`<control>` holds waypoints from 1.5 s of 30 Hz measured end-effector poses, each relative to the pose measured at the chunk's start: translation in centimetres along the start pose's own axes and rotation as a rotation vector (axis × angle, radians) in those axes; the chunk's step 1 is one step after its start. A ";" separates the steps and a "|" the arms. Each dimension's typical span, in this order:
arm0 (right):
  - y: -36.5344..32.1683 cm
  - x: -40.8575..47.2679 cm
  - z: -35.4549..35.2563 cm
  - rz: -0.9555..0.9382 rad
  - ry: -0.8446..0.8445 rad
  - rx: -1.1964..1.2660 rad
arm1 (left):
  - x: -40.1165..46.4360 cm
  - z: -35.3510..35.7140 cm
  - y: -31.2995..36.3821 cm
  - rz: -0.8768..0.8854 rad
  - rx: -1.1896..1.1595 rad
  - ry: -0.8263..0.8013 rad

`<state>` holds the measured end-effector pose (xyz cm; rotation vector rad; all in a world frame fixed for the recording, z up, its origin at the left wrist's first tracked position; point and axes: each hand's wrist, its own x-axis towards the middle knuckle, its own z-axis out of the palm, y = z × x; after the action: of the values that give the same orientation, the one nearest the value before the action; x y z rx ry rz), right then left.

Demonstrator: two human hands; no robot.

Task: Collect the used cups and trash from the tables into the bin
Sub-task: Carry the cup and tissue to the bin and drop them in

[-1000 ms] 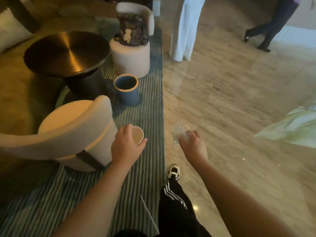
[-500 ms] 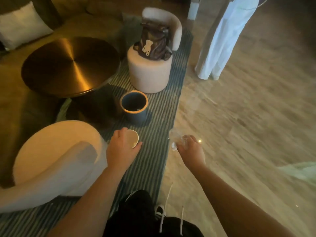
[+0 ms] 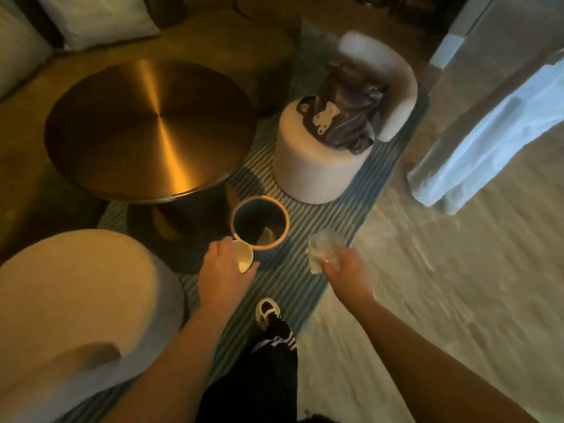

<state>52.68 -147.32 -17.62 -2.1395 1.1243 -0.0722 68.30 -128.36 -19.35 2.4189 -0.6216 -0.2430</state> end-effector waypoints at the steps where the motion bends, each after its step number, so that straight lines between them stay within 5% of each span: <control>1: -0.6 2.6 -1.0 -0.016 -0.022 0.005 | 1.9 0.7 0.7 -0.024 0.004 0.004; 15: -4.3 25.7 -0.7 -0.152 -0.274 -0.100 | 15.3 7.5 2.9 -0.350 0.046 0.085; 20: -2.7 32.9 3.6 -0.201 -0.368 -0.209 | 20.0 14.0 1.5 -0.523 0.031 0.064; 24: -0.3 38.4 8.3 -0.461 -0.368 -0.340 | 24.2 20.0 -0.6 -0.670 0.009 0.070; 32: 2.5 45.9 18.7 -0.384 -0.666 -0.359 | 27.7 28.4 -4.9 -0.818 -0.112 0.022; 36: 2.7 46.5 19.5 -0.419 -0.783 -0.305 | 26.5 28.0 -4.9 -0.866 -0.087 0.051; 45: -3.3 43.6 10.6 -0.550 -0.697 -0.395 | 22.1 18.4 0.3 -0.901 0.020 0.146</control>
<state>85.82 -172.38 -34.93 -2.4577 0.1404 0.6422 81.63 -149.02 -34.15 2.5477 0.5685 -0.4125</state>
